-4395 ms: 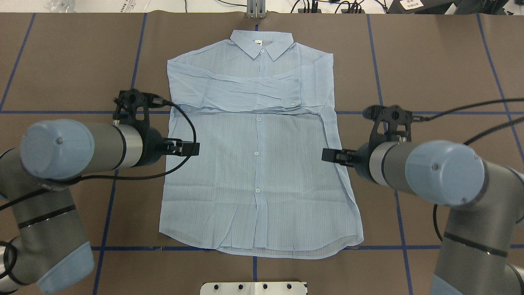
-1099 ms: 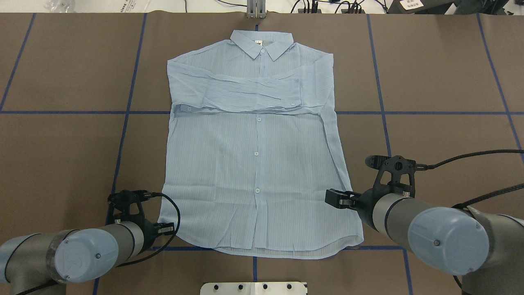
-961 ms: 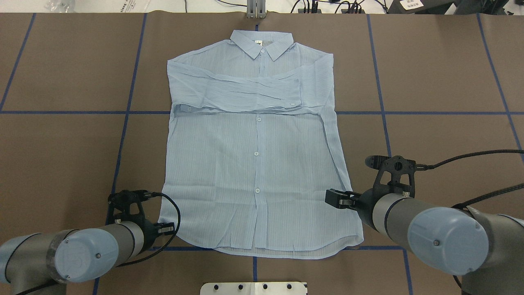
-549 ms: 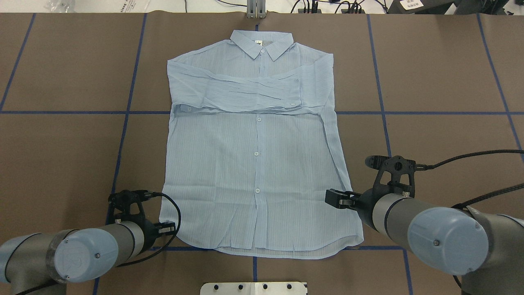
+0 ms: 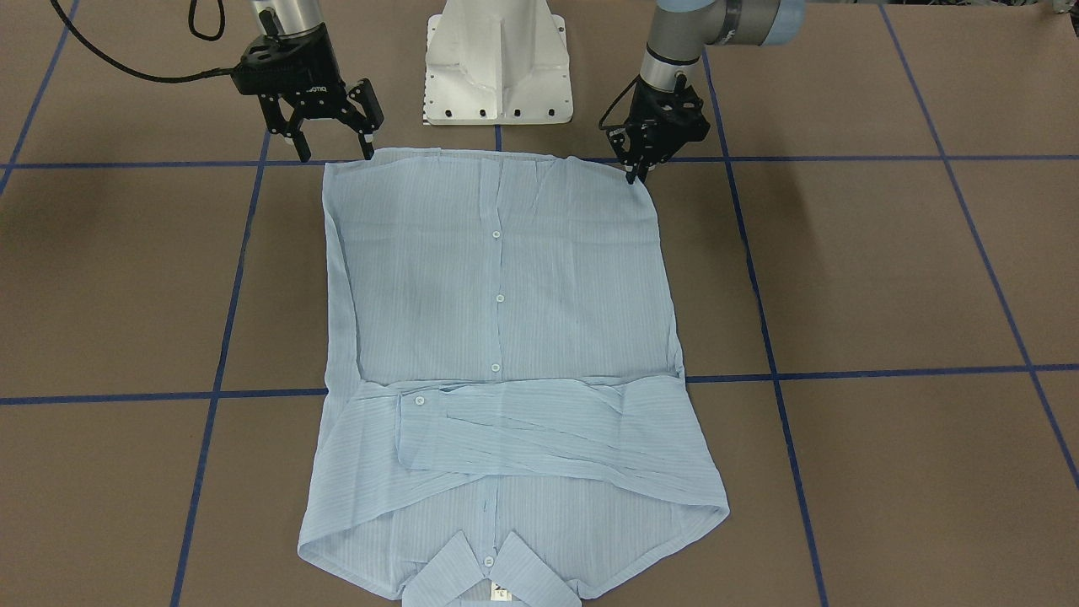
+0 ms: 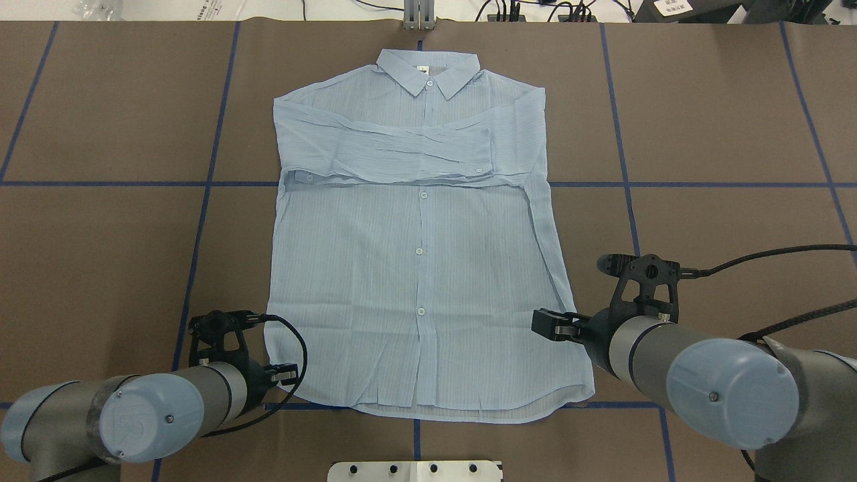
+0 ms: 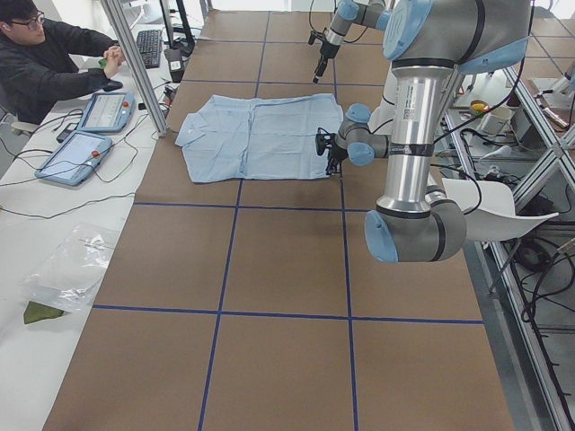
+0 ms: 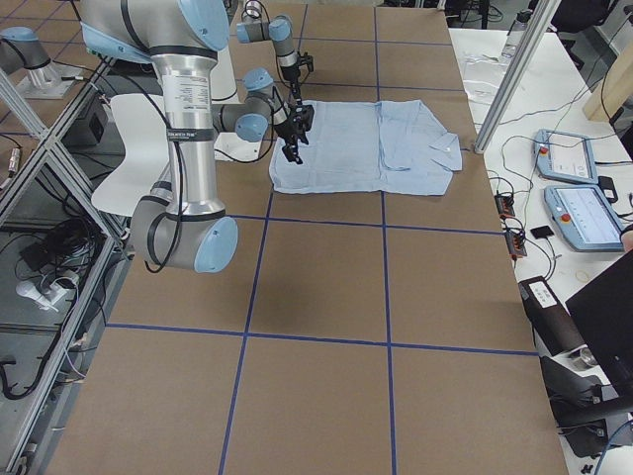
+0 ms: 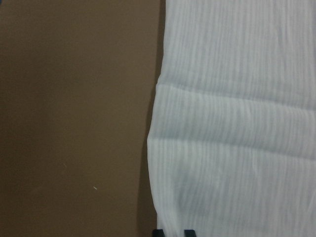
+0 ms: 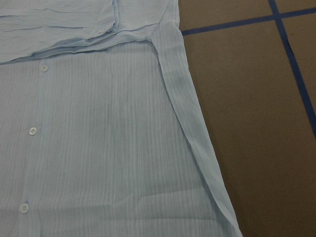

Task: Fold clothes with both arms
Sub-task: 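Pinch the hem corners with both grippers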

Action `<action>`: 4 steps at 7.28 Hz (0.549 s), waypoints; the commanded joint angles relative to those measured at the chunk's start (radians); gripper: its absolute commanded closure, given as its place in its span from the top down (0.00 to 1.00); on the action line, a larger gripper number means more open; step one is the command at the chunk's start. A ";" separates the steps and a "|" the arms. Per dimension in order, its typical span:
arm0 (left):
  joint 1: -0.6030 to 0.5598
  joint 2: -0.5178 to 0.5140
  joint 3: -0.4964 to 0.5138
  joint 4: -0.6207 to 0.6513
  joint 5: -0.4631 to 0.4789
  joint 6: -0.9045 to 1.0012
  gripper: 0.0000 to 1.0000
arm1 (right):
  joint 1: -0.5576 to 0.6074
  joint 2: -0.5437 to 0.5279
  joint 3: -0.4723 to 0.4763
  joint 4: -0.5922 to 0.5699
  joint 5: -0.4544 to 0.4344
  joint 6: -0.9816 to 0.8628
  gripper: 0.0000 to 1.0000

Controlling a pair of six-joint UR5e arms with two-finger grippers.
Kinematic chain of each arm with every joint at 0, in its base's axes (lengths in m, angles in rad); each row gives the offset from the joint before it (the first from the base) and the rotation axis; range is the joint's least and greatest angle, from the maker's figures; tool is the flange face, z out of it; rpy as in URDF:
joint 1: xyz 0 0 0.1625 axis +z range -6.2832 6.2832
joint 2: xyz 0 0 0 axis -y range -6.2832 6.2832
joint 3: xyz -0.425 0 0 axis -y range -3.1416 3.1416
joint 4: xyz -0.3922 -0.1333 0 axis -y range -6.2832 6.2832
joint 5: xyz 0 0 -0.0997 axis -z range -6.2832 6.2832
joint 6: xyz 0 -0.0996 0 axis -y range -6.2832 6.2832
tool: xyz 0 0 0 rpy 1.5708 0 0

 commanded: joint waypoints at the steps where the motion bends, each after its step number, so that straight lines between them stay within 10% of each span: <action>1: 0.000 -0.011 0.011 0.000 0.000 -0.002 0.00 | -0.002 -0.001 -0.003 0.000 0.000 0.000 1.00; 4: -0.002 -0.011 0.006 0.003 0.000 0.000 0.00 | -0.015 -0.013 -0.042 0.046 -0.023 0.008 1.00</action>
